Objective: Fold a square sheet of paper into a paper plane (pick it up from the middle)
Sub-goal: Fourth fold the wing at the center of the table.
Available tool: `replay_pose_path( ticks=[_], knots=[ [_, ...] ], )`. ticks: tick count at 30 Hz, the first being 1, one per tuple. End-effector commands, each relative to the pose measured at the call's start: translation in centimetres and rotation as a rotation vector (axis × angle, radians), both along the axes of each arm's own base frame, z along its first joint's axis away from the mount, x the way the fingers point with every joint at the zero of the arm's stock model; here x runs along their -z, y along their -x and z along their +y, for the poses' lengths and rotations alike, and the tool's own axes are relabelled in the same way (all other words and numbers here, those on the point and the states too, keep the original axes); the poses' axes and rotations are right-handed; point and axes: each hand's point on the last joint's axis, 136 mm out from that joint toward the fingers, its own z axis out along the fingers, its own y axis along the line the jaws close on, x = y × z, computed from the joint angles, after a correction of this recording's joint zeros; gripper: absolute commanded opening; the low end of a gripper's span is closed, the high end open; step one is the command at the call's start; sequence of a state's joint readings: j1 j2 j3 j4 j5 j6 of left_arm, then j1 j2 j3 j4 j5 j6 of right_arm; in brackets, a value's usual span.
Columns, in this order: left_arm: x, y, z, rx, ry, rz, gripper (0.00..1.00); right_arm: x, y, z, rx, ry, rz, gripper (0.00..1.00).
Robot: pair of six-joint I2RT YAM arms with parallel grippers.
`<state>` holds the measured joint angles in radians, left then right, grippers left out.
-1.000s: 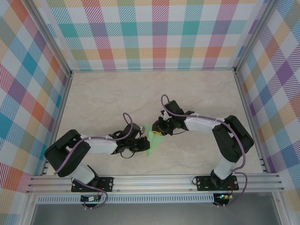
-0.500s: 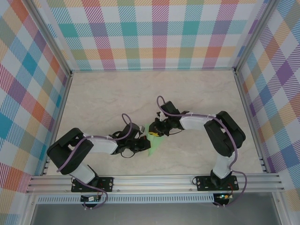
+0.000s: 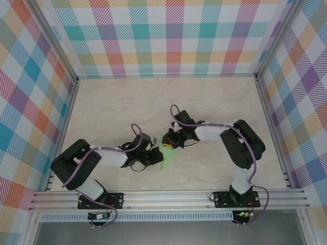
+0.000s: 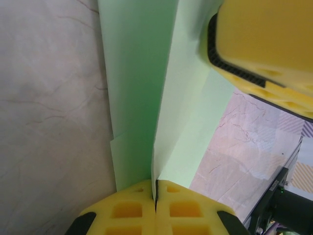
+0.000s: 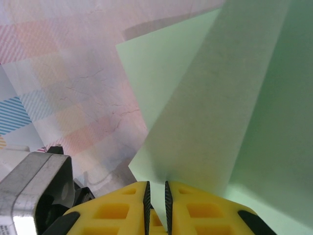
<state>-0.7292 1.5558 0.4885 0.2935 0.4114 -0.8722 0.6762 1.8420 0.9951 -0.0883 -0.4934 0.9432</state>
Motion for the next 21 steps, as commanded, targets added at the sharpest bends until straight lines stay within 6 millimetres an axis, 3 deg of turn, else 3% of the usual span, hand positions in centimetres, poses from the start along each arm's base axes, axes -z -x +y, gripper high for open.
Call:
replay_pose_path(
  ticks=[1, 12, 21],
  knots=[
    [4.2, 2.2, 3.7, -0.054, -0.163, 0.161, 0.00, -0.3, -0.4, 0.7, -0.002, -0.013, -0.019, 0.19],
    [5.0, 2.5, 4.2, -0.048, -0.175, 0.218, 0.00, -1.6, -0.3, 2.0, -0.047, -0.098, -0.019, 0.19],
    [5.2, 2.6, 4.4, -0.046, -0.190, 0.231, 0.00, 0.5, -0.2, 1.7, -0.044, -0.054, 0.016, 0.18]
  ],
)
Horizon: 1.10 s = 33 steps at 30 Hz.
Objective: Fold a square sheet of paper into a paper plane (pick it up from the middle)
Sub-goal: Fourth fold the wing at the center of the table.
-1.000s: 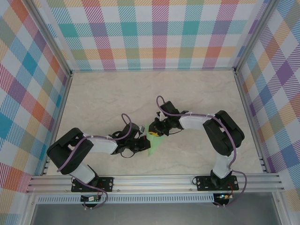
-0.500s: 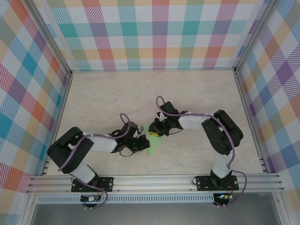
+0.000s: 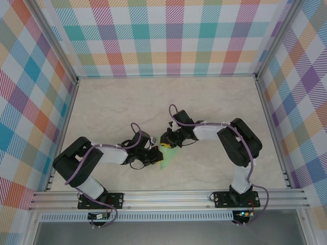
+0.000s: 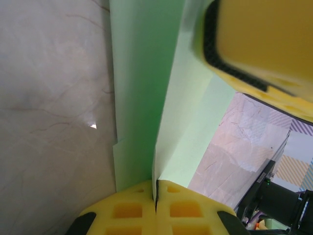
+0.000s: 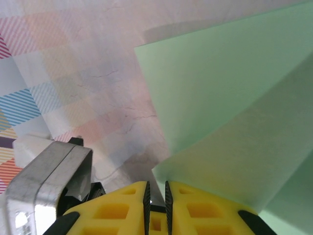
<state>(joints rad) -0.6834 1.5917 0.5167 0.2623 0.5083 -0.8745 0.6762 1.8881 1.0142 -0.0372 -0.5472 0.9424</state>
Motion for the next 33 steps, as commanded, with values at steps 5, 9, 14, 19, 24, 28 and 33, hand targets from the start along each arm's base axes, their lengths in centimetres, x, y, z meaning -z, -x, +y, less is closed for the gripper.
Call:
replay_pose_path(
  ticks=[5, 9, 14, 19, 24, 28, 33],
  knots=[
    [5.0, 2.7, 4.6, -0.037, -0.234, 0.142, 0.02, 1.8, 0.3, 0.0, -0.015, 0.043, 0.019, 0.18],
    [4.5, 2.7, 4.5, -0.015, -0.238, 0.131, 0.08, 2.8, 0.6, -0.4, -0.018, 0.063, 0.032, 0.18],
    [3.4, 2.8, 4.2, 0.018, -0.220, 0.103, 0.15, 3.6, 1.0, -0.8, -0.025, 0.086, 0.044, 0.18],
    [2.1, 2.7, 3.5, 0.038, -0.175, 0.068, 0.17, 4.3, 1.2, -1.2, -0.028, 0.107, 0.049, 0.17],
    [1.0, 2.5, 3.2, 0.038, -0.150, 0.037, 0.16, 4.6, 1.5, -1.6, -0.032, 0.127, 0.051, 0.17],
    [0.6, 2.5, 2.7, 0.053, -0.121, 0.034, 0.12, 4.7, 1.5, -1.7, -0.033, 0.133, 0.053, 0.17],
    [0.4, 2.7, 1.8, 0.073, -0.075, 0.030, 0.08, 5.0, 1.7, -1.9, -0.034, 0.143, 0.058, 0.17]
  ],
)
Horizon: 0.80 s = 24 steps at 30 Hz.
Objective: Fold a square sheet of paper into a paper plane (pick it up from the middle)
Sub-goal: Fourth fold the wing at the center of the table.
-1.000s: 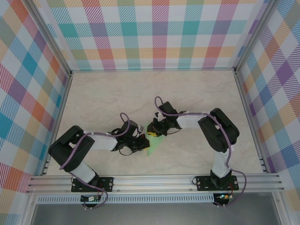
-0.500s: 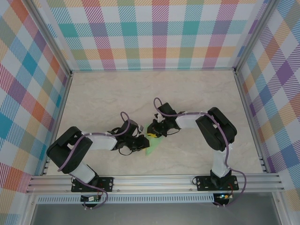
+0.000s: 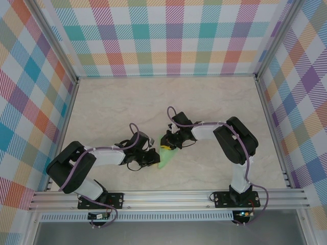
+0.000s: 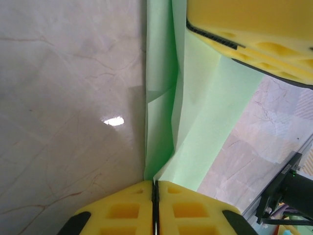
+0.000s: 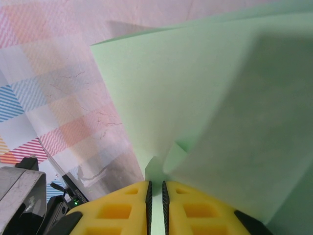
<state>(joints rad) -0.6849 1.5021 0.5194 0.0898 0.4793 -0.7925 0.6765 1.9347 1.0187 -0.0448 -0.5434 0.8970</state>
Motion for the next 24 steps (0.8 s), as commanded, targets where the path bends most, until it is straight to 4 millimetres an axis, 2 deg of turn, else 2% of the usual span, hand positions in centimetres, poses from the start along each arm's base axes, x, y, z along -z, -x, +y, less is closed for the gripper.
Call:
replay_pose_path(
  ticks=[1, 5, 15, 24],
  knots=[
    [0.7, 1.4, 0.2, 0.032, 0.006, 0.043, 0.08, 3.2, 1.4, -1.7, -0.004, 0.114, 0.053, 0.17],
    [0.4, 1.6, -0.1, 0.043, 0.023, 0.044, 0.06, 3.2, 1.5, -1.8, -0.003, 0.117, 0.054, 0.17],
    [-1.1, 1.6, -0.7, 0.069, 0.090, 0.001, 0.10, 3.6, 1.6, -1.9, -0.002, 0.126, 0.060, 0.17],
    [-0.3, 2.0, -1.1, 0.101, 0.086, 0.032, 0.12, 3.7, 1.6, -2.1, 0.000, 0.136, 0.062, 0.16]
  ],
)
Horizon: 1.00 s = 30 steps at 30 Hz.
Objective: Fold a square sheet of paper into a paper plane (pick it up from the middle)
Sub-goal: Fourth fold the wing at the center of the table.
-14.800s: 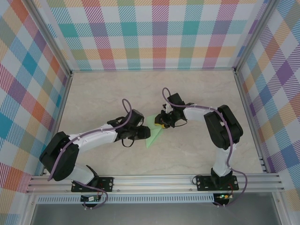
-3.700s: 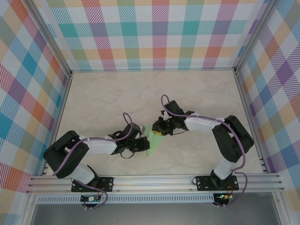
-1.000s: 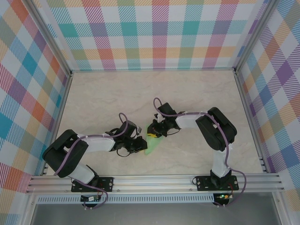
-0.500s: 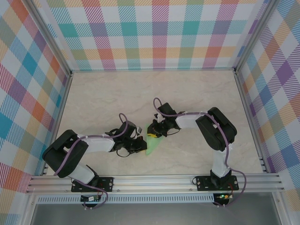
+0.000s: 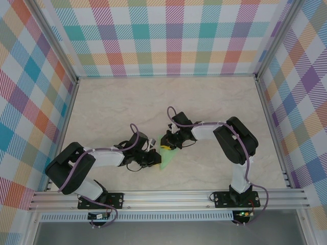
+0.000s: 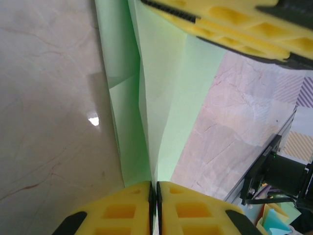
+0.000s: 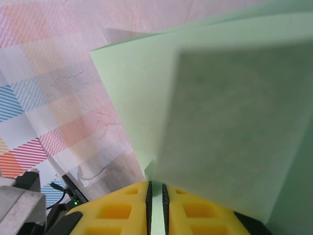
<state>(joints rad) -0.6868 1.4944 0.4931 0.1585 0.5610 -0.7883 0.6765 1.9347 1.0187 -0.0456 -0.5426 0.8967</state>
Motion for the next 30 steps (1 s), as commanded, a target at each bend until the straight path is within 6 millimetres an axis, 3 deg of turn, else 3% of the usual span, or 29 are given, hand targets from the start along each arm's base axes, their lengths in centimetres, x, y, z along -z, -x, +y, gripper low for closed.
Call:
replay_pose_path(
  ticks=[1, 7, 19, 30],
  knots=[
    [0.6, 1.3, -0.2, 0.055, 0.003, 0.033, 0.12, 3.7, 1.7, -2.1, 0.000, 0.135, 0.062, 0.16],
    [0.7, 1.4, -0.3, 0.071, 0.002, 0.029, 0.06, 3.8, 1.7, -2.2, 0.001, 0.140, 0.064, 0.16],
    [0.1, 2.4, -0.8, 0.133, 0.023, 0.039, 0.14, 4.4, 2.0, -2.5, 0.002, 0.157, 0.078, 0.16],
    [0.1, 2.5, -1.1, 0.141, 0.021, 0.039, 0.09, 4.6, 2.1, -2.6, -0.001, 0.162, 0.079, 0.16]
  ],
)
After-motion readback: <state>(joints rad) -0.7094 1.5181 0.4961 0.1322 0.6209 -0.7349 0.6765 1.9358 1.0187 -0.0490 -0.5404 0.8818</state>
